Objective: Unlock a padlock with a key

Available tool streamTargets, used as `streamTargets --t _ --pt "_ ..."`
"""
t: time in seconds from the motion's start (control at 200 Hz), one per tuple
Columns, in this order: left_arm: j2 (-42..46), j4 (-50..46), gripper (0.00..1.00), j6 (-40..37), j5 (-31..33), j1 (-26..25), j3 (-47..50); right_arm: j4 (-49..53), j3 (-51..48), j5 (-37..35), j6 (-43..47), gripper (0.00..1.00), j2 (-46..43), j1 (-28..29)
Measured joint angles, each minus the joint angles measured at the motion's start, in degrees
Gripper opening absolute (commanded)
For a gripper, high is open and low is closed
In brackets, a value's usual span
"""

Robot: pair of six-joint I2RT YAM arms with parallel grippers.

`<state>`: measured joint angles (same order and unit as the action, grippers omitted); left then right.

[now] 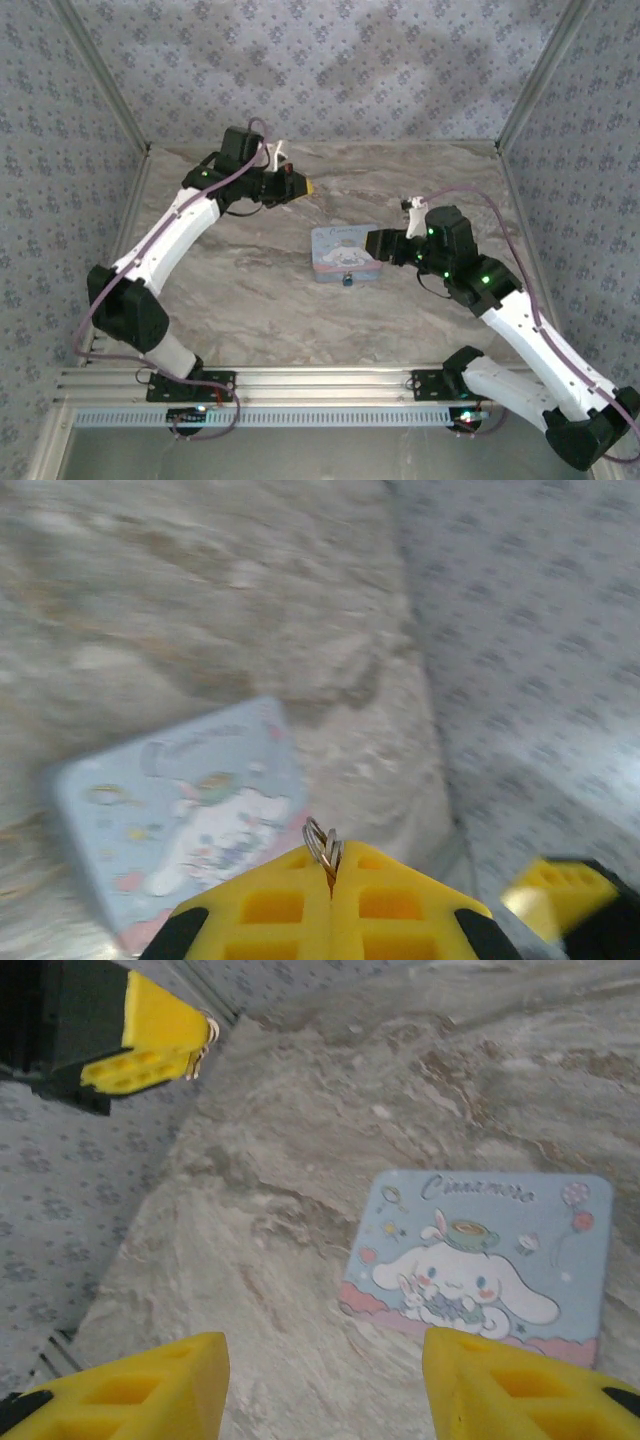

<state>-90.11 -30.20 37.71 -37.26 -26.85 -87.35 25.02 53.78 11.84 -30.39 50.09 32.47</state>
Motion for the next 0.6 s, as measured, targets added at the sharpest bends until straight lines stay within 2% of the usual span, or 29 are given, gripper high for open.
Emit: streamTargets --t 0.09,0.28,0.435,0.6 --pt "1.8 3.2 0.0 0.4 -4.6 -1.8 1.1 -2.2 -0.3 3.6 -0.1 0.54 -0.9 -2.1" --pt "3.7 6.8 0.0 -0.9 -12.9 -6.2 2.3 -10.0 -0.5 16.6 -2.9 0.42 -0.3 -9.0" --pt "5.4 9.3 0.0 -2.2 -18.6 -8.9 4.5 -16.7 -1.7 25.2 -6.4 0.38 -0.2 -10.3" --pt "6.7 11.2 0.0 -3.2 -21.9 -9.7 5.5 -23.2 -3.1 30.9 -10.0 0.34 -0.2 -10.5"
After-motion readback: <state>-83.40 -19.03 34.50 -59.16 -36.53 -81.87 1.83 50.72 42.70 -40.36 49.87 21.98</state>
